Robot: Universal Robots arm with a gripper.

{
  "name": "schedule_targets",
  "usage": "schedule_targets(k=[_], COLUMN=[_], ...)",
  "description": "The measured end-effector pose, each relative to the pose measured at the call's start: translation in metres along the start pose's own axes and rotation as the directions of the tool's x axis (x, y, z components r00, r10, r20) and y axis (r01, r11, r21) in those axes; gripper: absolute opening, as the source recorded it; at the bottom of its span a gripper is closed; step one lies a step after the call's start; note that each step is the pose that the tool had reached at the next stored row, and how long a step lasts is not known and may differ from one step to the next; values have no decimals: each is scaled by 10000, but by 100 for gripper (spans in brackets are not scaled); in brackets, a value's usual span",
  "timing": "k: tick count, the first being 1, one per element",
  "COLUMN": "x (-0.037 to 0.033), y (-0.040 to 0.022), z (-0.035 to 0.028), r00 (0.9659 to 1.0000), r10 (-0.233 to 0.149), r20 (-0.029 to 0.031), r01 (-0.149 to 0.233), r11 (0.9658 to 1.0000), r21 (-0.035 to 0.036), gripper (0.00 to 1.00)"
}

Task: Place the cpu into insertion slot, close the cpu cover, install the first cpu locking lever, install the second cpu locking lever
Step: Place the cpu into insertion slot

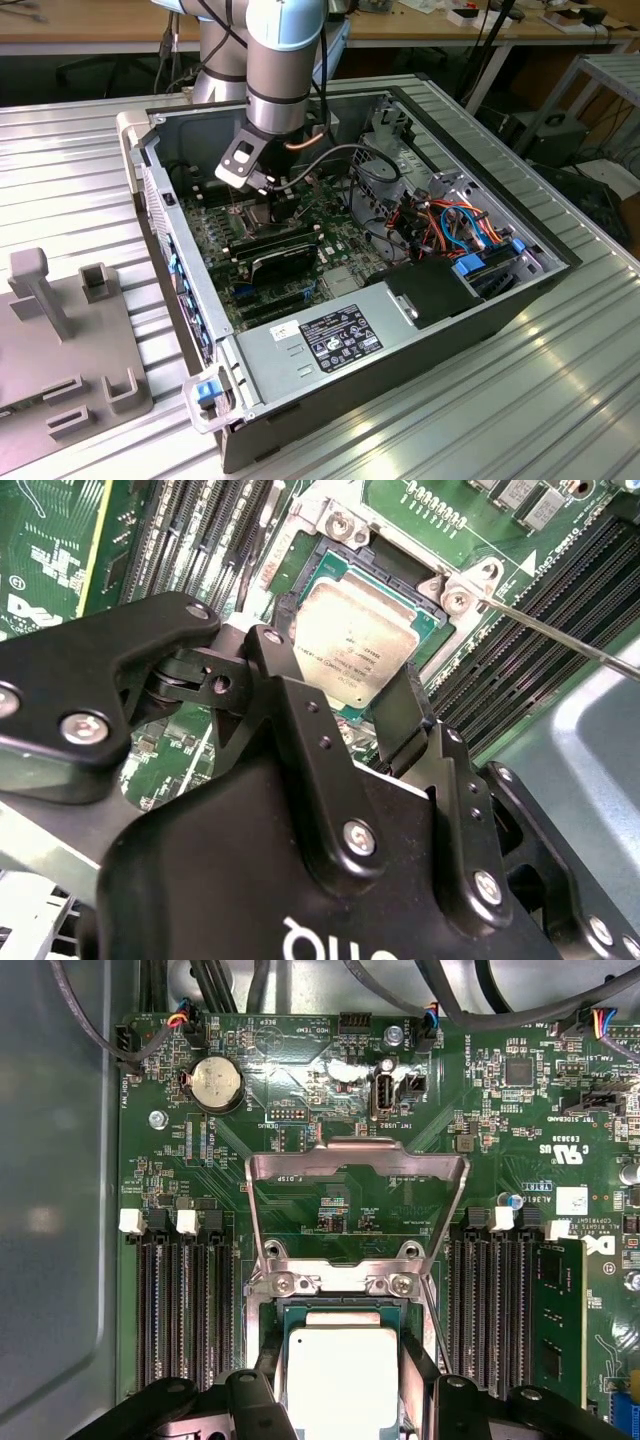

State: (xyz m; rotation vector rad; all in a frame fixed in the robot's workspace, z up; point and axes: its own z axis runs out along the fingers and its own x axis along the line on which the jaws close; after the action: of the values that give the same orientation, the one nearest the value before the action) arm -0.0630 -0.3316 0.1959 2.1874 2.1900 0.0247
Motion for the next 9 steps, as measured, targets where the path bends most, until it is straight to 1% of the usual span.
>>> schedule_targets(k=[9], x=[0], y=[0], z=[1], r00=[10000], r10=[0], r20=[0], r01=[0], r11=[10000], r21=[0], gripper=[55])
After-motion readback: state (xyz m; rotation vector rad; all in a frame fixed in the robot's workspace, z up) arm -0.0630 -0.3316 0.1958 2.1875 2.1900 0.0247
